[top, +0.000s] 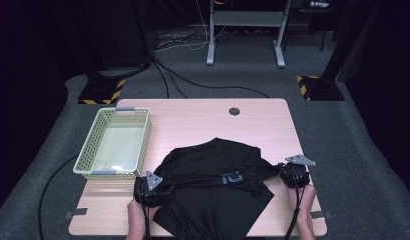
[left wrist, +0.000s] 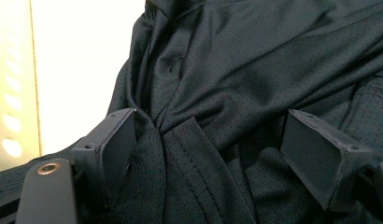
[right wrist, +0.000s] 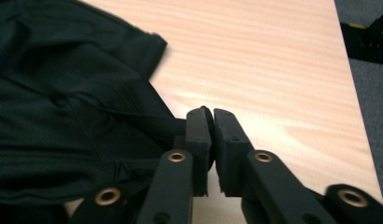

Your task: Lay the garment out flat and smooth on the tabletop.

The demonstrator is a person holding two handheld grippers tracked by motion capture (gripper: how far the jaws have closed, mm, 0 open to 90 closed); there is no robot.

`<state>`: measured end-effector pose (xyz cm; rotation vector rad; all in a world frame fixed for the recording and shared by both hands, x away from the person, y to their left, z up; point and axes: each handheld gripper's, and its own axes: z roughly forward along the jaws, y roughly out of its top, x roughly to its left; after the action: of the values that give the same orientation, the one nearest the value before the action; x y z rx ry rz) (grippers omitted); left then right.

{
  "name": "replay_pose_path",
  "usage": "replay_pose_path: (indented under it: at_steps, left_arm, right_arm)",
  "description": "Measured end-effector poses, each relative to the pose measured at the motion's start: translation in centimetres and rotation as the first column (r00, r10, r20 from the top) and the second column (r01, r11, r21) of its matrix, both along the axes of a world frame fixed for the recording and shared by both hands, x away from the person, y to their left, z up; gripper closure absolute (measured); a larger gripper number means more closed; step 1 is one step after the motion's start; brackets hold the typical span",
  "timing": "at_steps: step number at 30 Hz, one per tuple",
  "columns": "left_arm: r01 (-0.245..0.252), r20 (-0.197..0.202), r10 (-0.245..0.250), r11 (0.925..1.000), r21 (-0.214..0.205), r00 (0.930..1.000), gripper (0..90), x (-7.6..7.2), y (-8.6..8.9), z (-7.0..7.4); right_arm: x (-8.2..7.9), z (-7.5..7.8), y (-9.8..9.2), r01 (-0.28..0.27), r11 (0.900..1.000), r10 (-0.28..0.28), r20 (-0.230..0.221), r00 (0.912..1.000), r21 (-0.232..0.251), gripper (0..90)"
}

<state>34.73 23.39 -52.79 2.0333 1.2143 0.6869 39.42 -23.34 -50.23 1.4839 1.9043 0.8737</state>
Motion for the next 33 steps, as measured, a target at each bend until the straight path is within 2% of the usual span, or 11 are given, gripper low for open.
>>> replay_pose_path:
  at_steps: [4, 7, 9, 12, 14, 16, 18, 20, 22, 27, 33]
  left_arm:
    - [0.001, 0.001, -0.001, 1.0, 0.002, 1.0, 18.8, 0.0, 0.0, 0.0]
    - [0.001, 0.002, -0.001, 1.0, 0.003, 1.0, 18.8, 0.0, 0.0, 0.0]
    - [0.001, 0.002, -0.001, 1.0, 0.004, 1.0, 18.9, 0.0, 0.0, 0.0]
    - [0.001, 0.002, -0.001, 1.0, 0.003, 1.0, 18.9, 0.0, 0.0, 0.0]
    - [0.0, 0.002, 0.0, 1.0, 0.003, 1.0, 18.9, 0.0, 0.0, 0.0]
    - [0.0, 0.002, 0.0, 1.0, 0.004, 1.0, 18.9, 0.0, 0.0, 0.0]
    - [0.0, 0.002, 0.0, 1.0, 0.004, 1.0, 18.9, 0.0, 0.0, 0.0]
    - [0.0, 0.002, 0.0, 1.0, 0.005, 1.0, 18.9, 0.0, 0.0, 0.0]
    - [0.0, 0.002, 0.0, 1.0, 0.005, 1.0, 18.9, 0.0, 0.0, 0.0]
    - [0.0, 0.002, 0.0, 1.0, 0.004, 1.0, 18.9, 0.0, 0.0, 0.0]
    - [-0.001, 0.002, 0.001, 1.0, 0.004, 1.0, 18.9, 0.0, 0.0, 0.0]
  right_arm:
    - [0.1, 0.9, 0.7, -0.046, 0.9989, 0.046, 0.026, 0.9986, 0.004, 62.4]
    - [0.8, 1.8, 2.3, -0.122, 0.9925, 0.122, 0.039, 0.9918, 0.008, 55.1]
    - [1.7, 2.0, 4.2, -0.196, 0.9805, 0.196, 0.013, 0.9804, -0.007, 49.4]
    - [2.9, 1.5, 6.7, -0.262, 0.964, 0.261, -0.026, 0.9649, -0.044, 45.5]
    - [4.1, 0.7, 8.3, -0.285, 0.9564, 0.28, -0.08, 0.9568, -0.065, 44.0]
    - [4.8, 0.0, 8.9, -0.281, 0.9559, 0.27, -0.123, 0.9549, -0.085, 47.5]
    - [5.1, -0.5, 9.0, -0.258, 0.9611, 0.245, -0.131, 0.9607, -0.098, 64.3]
    - [5.0, -0.5, 8.6, -0.231, 0.9686, 0.221, -0.109, 0.9691, -0.091, 76.9]
    - [4.9, -0.3, 8.0, -0.203, 0.9763, 0.196, -0.092, 0.9763, -0.076, 82.8]
    - [4.4, 0.4, 6.3, -0.149, 0.9879, 0.147, -0.05, 0.9879, -0.042, 83.7]
    - [3.4, 1.3, 3.0, -0.042, 0.999, 0.042, 0.0, 0.9991, -0.016, 83.4]
